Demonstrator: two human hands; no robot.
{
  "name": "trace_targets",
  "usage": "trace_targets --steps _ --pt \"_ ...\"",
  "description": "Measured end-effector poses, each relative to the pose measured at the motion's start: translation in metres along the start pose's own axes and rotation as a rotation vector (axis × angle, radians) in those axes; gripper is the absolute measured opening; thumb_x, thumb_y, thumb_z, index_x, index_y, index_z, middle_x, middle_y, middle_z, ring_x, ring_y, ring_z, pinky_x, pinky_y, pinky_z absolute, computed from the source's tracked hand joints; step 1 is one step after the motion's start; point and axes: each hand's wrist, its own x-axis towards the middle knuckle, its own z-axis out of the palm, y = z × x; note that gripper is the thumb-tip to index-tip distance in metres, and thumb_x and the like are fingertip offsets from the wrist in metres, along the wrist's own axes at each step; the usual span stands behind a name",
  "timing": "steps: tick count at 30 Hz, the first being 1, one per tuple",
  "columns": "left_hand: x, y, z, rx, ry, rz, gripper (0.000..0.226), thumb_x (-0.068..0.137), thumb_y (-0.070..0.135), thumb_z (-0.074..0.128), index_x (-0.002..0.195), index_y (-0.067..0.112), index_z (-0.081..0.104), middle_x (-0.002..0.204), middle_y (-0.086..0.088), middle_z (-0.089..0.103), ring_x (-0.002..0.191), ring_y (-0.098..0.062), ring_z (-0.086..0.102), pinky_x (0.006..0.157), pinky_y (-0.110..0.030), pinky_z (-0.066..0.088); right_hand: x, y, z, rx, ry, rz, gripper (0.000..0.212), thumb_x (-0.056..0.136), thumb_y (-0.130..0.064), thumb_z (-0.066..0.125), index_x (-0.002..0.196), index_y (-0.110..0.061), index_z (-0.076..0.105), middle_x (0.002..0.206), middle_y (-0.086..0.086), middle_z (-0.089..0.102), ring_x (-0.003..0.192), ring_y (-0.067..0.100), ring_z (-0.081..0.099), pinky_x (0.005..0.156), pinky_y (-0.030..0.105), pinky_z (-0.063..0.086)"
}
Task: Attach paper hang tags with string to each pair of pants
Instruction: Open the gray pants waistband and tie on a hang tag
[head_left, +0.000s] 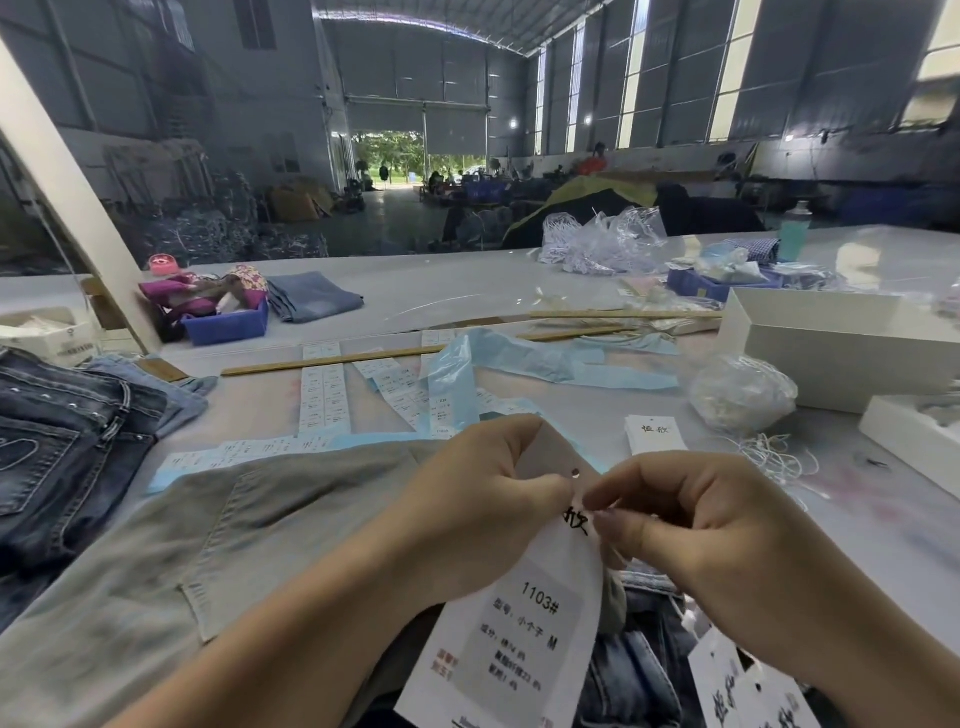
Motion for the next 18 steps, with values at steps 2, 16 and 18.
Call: trace_targets --steps 2,16,18 --pt "0.0 -0.001 0.001 0.01 -0.006 -0.006 0.007 0.092 0.018 0.059 0.089 0.019 0.066 0.081 -0.002 0.071 0.071 -0.018 0.068 0.065 -0.039 0.053 0.001 0.0 -0.003 -0.023 0.022 -0.011 0.026 0.085 -0.015 0.072 0.086 -0.041 0.075 0.076 -0.004 0.075 0.073 0.018 0.07 0.08 0.044 0.058" --pt "-0.002 -0.005 -0.003 -0.244 -0.127 -0.056 0.029 0.072 0.024 0.061 0.092 0.004 0.064 0.086 -0.026 0.064 0.074 -0.032 0.062 0.072 -0.046 0.047 0.001 0.001 0.009 -0.148 0.138 -0.118 0.013 0.077 -0.019 0.079 0.077 -0.03 0.073 0.053 -0.011 0.059 0.038 0.005 0.038 0.043 0.009 0.025" --pt "-0.001 -0.007 -0.004 -0.286 -0.136 -0.074 0.026 0.072 0.021 0.061 0.091 0.003 0.063 0.082 -0.022 0.064 0.074 -0.028 0.06 0.073 -0.042 0.044 0.001 0.002 0.01 -0.167 0.153 -0.135 0.014 0.078 -0.016 0.079 0.073 -0.027 0.072 0.045 -0.018 0.051 0.035 0.006 0.035 0.041 0.008 0.023"
